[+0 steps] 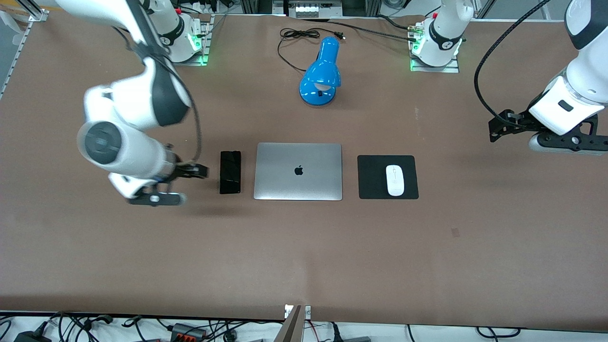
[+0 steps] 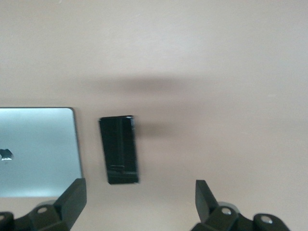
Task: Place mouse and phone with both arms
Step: 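Open the right gripper and withdraw it from the phone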
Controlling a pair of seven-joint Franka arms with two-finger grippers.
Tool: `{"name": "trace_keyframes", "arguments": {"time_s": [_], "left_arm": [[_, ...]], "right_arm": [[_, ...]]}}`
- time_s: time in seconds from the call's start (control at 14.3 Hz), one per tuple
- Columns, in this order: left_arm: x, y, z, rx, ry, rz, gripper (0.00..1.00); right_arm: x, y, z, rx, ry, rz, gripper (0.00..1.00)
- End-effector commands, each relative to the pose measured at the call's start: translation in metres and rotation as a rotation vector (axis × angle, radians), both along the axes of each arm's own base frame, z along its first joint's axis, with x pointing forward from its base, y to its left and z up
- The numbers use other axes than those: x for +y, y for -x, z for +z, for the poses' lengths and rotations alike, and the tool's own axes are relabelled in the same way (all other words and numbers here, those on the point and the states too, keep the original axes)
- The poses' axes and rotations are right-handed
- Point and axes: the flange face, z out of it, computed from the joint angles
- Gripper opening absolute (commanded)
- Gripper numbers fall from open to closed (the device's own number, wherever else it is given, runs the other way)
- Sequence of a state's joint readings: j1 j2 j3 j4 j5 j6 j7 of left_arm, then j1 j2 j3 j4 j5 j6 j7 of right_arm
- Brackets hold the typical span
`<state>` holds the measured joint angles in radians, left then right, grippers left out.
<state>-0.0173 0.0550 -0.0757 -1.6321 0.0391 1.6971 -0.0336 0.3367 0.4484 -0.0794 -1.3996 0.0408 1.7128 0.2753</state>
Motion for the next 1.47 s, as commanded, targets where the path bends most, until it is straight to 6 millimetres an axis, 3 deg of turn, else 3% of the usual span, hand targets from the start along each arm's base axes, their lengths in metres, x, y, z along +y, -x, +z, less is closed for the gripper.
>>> {"name": "trace_keyframes", "arguments": {"time_s": [0.0, 0.28, 0.35, 0.49, 0.56, 0.84, 1.05, 1.4], "left_arm": [[0.002, -0.004, 0.006, 0.002, 0.002, -0.015, 1.00], [0.005, -0.004, 0.005, 0.003, 0.002, -0.010, 1.00], [0.006, -0.004, 0.005, 0.003, 0.001, -0.010, 1.00], [0.006, -0.004, 0.005, 0.003, 0.001, -0.010, 1.00], [0.006, -0.004, 0.005, 0.003, 0.001, -0.010, 1.00], [0.007, -0.004, 0.005, 0.003, 0.003, -0.009, 1.00], [0.007, -0.004, 0.005, 0.005, 0.003, -0.010, 1.00], [0.011, -0.005, 0.005, 0.005, 0.001, -0.004, 1.00]], "right_arm": [[-0.046, -0.010, 0.049, -0.015, 0.008, -0.024, 1.00], [-0.130, -0.014, 0.097, -0.081, -0.014, -0.011, 1.00], [-0.152, -0.009, 0.123, -0.128, -0.023, -0.007, 1.00], [-0.178, 0.000, 0.148, -0.159, -0.028, -0.018, 1.00], [-0.204, 0.005, 0.156, -0.171, -0.032, -0.051, 1.00], [-0.207, 0.012, 0.164, -0.178, -0.035, 0.006, 1.00], [-0.209, 0.023, 0.155, -0.158, -0.034, 0.004, 1.00], [-0.211, 0.063, 0.141, -0.197, -0.033, 0.028, 1.00]]}}
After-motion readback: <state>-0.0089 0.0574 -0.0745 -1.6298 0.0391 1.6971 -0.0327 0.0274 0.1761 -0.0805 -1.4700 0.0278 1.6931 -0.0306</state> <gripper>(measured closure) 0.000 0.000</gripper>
